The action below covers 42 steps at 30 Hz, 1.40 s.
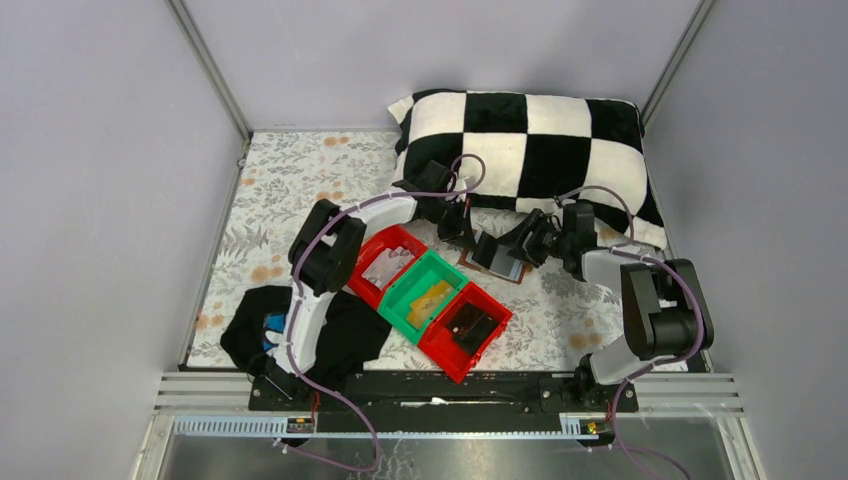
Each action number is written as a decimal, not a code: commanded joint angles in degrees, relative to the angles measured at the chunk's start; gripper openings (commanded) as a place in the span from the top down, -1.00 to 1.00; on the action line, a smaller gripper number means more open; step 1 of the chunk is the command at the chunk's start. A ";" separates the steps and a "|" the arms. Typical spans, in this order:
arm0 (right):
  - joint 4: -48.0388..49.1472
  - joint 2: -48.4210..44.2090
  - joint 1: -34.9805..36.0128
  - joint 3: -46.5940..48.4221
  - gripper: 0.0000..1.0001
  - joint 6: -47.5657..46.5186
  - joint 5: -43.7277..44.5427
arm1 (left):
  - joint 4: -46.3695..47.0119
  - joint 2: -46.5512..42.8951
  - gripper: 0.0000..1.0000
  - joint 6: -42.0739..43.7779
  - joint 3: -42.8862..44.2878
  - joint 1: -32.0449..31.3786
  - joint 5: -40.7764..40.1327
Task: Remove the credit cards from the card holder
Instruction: Remove the credit card from the card holder, then place the credit card in the storage box.
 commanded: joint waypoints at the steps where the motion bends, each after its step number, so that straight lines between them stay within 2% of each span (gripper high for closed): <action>1: 2.21 2.37 1.61 2.64 -0.24 1.03 -1.61 | -0.80 -4.51 1.00 2.14 3.30 0.33 -0.19; 13: 7.77 7.30 1.89 1.84 -0.30 3.72 -4.15 | -1.15 -4.66 1.00 2.15 4.39 0.65 3.26; 22: 16.47 8.07 1.88 -0.67 -0.44 8.64 -7.67 | 0.68 -5.34 1.00 1.64 3.23 2.68 12.85; 27: 25.80 8.44 1.90 -3.65 -0.41 13.83 -10.22 | 4.06 -6.37 1.00 -0.15 1.38 3.65 17.19; 29: 32.72 8.79 1.90 -5.51 -0.39 17.05 -11.25 | 5.65 -6.51 1.00 -1.24 0.58 3.88 18.47; 30: 41.45 10.35 1.87 -6.69 -0.35 22.05 -12.65 | 9.19 -6.88 1.00 -3.61 -0.83 4.06 19.98; 33: 50.66 12.71 1.84 -7.77 -0.25 27.42 -13.43 | 12.52 -7.26 1.00 -5.69 -2.08 4.19 21.63; 36: 58.52 14.72 1.85 -8.45 -0.01 31.65 -13.67 | 12.99 -7.22 1.00 -5.99 -2.40 4.28 22.04; 42: 59.94 14.55 1.80 -9.07 0.52 32.46 -13.31 | 12.98 -7.07 1.00 -6.11 -2.71 4.53 21.75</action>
